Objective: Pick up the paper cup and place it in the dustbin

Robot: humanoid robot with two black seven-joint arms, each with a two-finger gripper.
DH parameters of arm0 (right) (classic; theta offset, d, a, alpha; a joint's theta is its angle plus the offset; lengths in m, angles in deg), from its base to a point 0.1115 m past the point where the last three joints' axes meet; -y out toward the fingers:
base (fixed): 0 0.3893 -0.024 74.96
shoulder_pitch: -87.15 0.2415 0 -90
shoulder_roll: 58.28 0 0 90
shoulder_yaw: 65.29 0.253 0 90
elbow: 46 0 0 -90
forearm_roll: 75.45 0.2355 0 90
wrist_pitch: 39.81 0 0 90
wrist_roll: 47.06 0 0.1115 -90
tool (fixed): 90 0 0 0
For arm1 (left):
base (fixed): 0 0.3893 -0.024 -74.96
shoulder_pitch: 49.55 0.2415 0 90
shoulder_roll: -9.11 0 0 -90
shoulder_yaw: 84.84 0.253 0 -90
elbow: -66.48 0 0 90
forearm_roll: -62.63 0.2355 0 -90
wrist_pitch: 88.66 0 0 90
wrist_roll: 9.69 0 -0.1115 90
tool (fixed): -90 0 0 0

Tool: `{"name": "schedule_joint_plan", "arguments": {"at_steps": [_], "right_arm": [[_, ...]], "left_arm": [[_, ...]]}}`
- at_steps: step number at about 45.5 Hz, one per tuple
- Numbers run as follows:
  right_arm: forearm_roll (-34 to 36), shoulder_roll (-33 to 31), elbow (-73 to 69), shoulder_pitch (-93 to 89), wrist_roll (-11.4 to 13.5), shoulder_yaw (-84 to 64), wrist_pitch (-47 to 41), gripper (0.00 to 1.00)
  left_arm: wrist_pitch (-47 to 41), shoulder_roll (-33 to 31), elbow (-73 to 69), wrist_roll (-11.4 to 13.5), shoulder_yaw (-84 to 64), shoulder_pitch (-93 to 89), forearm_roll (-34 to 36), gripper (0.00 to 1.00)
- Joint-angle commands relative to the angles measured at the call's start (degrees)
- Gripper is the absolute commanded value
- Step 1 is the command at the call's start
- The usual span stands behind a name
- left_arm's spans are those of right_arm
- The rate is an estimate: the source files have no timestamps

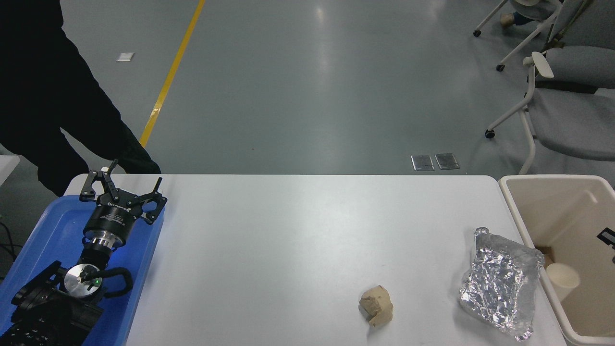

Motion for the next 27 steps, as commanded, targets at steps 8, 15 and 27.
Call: {"name": "schedule_joint_plan", "arguments": {"at_steps": [8, 15, 27], "right_arm": [[-0.42, -8.62, -20.22, 15.88, 0.00, -7.39, 0.07, 0.90], [-0.34, -9.86, -32.88, 31.52, 0.00, -21.36, -0.28, 0.92], [0.10, -5.56, -48.53, 46.29, 0.08, -30.78, -2.99, 1.00]], "left_arm": [[0.00, 0.00, 0.00, 0.00, 0.01, -0.05, 0.00, 0.99], [0.00, 0.00, 0.00, -0.09, 0.10, -0.05, 0.00, 0.99], [0.00, 0.00, 0.00, -0.09, 0.10, -0.05, 0.00, 0.99]]}}
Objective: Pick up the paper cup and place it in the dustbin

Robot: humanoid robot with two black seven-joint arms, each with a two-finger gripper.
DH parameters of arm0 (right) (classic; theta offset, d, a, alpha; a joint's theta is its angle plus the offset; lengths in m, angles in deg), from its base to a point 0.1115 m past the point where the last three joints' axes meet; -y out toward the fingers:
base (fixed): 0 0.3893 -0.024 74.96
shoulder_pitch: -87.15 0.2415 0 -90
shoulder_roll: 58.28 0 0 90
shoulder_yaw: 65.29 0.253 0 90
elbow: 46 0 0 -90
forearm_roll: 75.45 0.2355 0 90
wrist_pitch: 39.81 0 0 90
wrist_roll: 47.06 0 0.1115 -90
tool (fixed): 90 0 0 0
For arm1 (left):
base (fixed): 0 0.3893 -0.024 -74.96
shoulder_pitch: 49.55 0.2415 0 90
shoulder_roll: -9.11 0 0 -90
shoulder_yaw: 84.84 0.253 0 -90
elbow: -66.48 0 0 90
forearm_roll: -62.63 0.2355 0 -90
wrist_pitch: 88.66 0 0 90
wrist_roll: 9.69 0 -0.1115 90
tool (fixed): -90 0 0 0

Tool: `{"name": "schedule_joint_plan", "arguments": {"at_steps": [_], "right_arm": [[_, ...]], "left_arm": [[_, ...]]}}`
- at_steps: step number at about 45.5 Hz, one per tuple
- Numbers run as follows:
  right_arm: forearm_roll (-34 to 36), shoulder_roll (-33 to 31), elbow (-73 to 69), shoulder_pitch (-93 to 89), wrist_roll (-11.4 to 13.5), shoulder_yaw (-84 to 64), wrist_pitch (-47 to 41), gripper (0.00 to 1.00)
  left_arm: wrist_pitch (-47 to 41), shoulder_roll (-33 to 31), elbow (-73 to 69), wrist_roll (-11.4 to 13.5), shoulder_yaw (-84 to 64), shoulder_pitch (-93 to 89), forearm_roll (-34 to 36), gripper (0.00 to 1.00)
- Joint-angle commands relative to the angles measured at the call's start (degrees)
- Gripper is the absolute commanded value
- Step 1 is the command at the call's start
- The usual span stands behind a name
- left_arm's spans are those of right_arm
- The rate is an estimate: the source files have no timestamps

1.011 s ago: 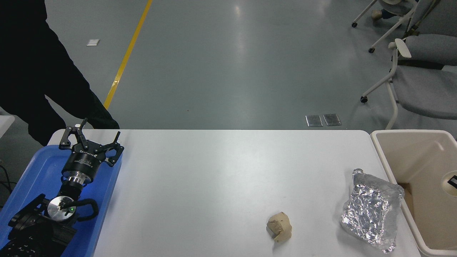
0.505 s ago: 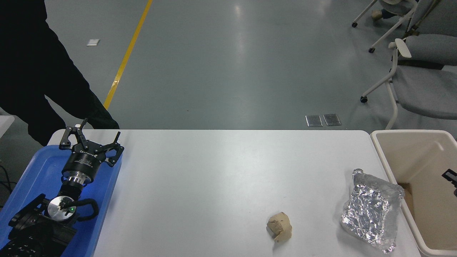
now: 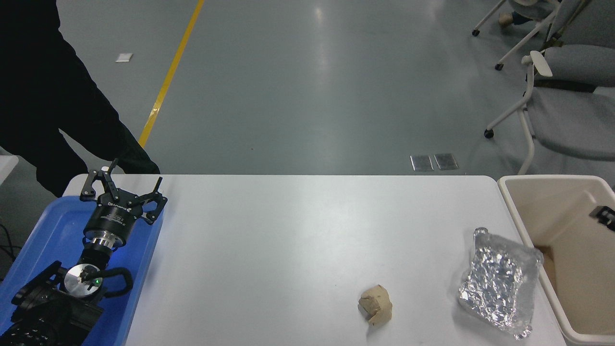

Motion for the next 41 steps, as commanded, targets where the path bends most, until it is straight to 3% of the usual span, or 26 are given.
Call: {"name": "schedule_joint_plan", "arguments": {"at_steps": [1, 21, 31, 41], "right_arm": [[0.29, 2.21, -14.59, 13.95, 0.05, -8.29, -3.37, 1.00], [0.55, 16.97, -17.06, 33.73, 0.05, -7.77, -42.04, 1.00], [0.55, 26.99, -19.87, 39.54, 0.05, -4.44, -42.14, 1.00], [1.43, 31.83, -22.34, 45.25, -0.04, 1.20, -42.14, 1.00]], "left_arm": [[0.00, 0.00, 0.01, -0.01, 0.01, 0.01, 0.00, 0.99], [0.00, 0.00, 0.01, 0.08, -0.08, 0.10, 0.00, 0.99], [0.00, 0.00, 0.01, 0.08, -0.17, 0.10, 0.00, 0.99], [0.00, 0.00, 0.01, 0.08, -0.17, 0.10, 0.00, 0.99]]}}
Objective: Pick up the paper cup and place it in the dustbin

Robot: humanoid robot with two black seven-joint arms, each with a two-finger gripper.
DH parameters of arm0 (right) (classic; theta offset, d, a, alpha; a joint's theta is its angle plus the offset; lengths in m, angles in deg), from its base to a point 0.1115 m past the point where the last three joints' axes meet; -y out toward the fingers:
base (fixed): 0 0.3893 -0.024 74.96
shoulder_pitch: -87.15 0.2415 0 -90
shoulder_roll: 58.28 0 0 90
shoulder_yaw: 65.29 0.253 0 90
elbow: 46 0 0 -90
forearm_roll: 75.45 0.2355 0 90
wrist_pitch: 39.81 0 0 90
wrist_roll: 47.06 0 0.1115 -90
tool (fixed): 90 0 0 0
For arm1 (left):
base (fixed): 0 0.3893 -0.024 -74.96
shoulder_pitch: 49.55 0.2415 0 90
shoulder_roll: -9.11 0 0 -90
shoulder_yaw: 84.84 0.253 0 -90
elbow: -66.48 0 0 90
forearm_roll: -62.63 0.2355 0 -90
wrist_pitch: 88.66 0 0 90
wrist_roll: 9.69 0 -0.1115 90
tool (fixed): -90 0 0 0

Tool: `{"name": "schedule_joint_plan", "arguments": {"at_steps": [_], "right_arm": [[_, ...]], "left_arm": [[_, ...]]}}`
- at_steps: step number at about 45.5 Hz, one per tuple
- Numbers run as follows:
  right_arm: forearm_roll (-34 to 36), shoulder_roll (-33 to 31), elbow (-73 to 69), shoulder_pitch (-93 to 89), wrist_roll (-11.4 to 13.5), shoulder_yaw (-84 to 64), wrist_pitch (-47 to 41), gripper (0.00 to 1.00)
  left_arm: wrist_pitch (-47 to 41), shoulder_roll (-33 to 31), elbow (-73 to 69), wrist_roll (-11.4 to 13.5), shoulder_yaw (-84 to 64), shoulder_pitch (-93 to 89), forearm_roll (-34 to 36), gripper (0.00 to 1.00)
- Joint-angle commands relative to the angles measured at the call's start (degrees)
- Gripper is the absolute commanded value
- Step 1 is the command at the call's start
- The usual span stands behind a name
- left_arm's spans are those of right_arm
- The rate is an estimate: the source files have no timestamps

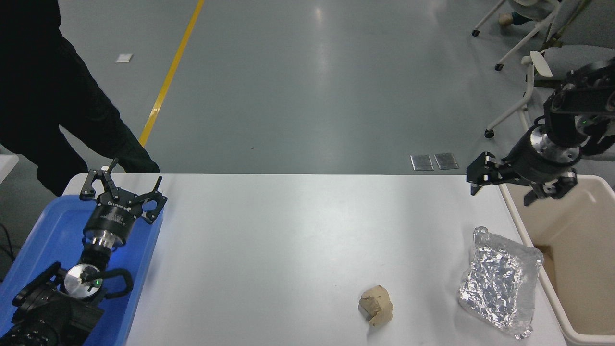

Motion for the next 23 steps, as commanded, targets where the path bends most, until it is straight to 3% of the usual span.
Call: {"name": "schedule_joint_plan", "arguments": {"at_steps": [1, 8, 23], "right_arm": [[1.59, 6.45, -2.40, 7.44, -0.10, 4.60, -2.20, 1.00], [5.82, 6.18, -2.40, 9.82, -0.10, 3.90, -2.20, 1.00], [6.00, 5.92, -2.22, 12.45, -0.10, 1.17, -2.20, 1.00]], "left_arm": [[0.00, 0.00, 0.01, -0.02, -0.03, -0.03, 0.00, 0.99], [0.00, 0.00, 0.01, -0.02, 0.06, -0.03, 0.00, 0.99], [0.00, 0.00, 0.01, -0.11, 0.06, -0.03, 0.00, 0.99]]}}
